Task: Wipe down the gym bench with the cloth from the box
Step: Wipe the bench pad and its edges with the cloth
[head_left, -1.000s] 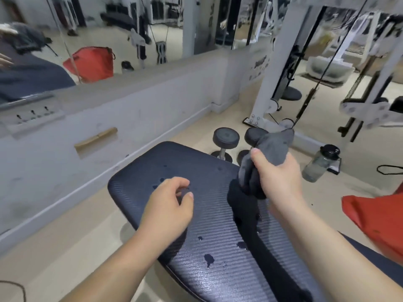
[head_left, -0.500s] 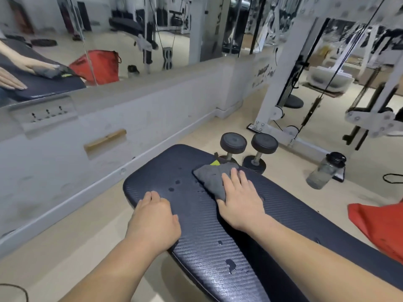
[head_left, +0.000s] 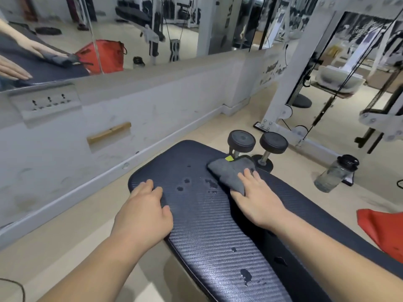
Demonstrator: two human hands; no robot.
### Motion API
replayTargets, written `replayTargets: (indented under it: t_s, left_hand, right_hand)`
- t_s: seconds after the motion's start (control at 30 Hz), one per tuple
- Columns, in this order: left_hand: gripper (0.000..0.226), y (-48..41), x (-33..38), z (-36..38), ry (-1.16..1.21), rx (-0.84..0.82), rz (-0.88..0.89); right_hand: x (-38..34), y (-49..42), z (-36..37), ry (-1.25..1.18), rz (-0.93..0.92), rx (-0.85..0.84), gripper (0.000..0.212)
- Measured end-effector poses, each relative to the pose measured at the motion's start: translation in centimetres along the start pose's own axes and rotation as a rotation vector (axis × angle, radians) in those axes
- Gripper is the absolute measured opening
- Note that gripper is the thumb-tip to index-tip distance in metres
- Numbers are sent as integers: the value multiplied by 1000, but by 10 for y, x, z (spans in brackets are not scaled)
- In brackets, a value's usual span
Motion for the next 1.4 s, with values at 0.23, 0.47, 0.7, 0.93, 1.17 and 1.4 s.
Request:
replayTargets:
  t_s: [0.23, 0.47, 0.7, 0.93, 1.17, 1.4]
  left_hand:
    - [53, -1, -3, 4, 63, -36, -21]
    - [64, 4, -13, -6, 122, 8, -56]
    - [46, -1, -16, -10, 186, 57, -110]
    - [58, 1, -30, -15, 217, 57, -93]
    - [49, -2, -27, -10, 162, 83, -51]
    - [58, 1, -30, -11, 213, 48, -40]
  right_hand:
    - [31, -49, -19, 47, 87, 75, 60]
    - [10, -18, -3, 91, 50, 97, 68]
    - [14, -43, -9, 55, 49, 56, 72]
    - [-2, -63, -13, 81, 100, 108, 70]
    - [-15, -14, 10, 55, 36, 57, 72]
    - [-27, -71, -3, 34, 120, 62, 71]
Point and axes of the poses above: each hand's wrist, its own y-axis away from the middle knuckle, its own z-axis out of the palm, x = y × z, the point moved 9 cm from there along -y, towards the middle knuckle
